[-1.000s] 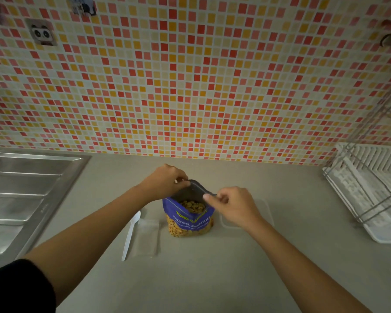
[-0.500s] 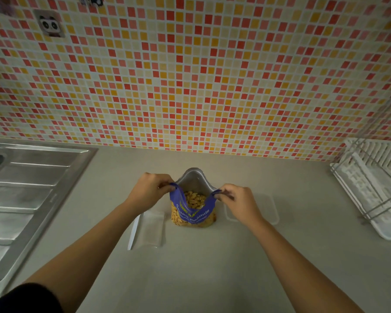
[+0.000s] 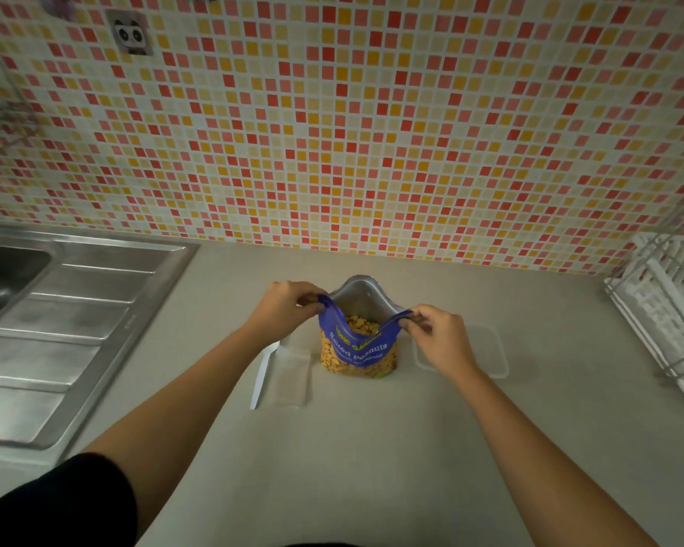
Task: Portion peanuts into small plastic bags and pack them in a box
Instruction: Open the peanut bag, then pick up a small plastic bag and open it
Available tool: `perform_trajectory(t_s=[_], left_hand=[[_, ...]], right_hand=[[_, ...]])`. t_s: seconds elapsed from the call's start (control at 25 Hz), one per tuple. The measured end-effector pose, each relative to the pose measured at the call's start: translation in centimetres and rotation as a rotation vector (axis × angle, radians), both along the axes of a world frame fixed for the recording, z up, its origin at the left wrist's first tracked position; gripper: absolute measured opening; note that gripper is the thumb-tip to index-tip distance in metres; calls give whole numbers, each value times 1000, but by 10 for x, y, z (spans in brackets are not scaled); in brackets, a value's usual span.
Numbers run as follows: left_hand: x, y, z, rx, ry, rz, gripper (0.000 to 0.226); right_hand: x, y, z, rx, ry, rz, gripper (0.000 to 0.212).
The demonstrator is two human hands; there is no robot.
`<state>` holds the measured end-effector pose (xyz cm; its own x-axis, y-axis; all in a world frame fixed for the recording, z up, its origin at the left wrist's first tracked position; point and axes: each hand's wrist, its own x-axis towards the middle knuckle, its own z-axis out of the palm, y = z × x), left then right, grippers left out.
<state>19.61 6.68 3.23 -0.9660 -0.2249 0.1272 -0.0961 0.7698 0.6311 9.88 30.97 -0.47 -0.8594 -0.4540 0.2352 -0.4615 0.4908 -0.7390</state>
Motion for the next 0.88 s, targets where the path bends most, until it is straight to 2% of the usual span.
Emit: perform_trajectory(t_s=[0.08,0.16,0.24,0.32,0.4,0.56,0.72,0.88], left_hand=[[10,-4,-14,111,3,91,34],[20,-9,-38,129,-30,181,34],[28,-15,-67,33,-105,207,29],[32,-20,-90,-123,-184,174,29],[32,-22,-101,-306,-262,149,35],[28,-23,-110,-528,-342,103,39],[22,-28,-115,-473,-301,115,25],[20,-33,-109,-532,-273,99,21]], right_hand=[[9,3,-10,-47,-51,-29,16],[24,7,-30,-17,-53,-78,31],[46,9,-56,106,2,-97,52],[70,7,-83,236,-55,-61,74],[90,1,-106,362,-118,-49,84],[114,-3,-136,562,-152,-47,79],[119,-2,-139,639,-80,-81,77],[119,0,-143,663,-37,-97,73]])
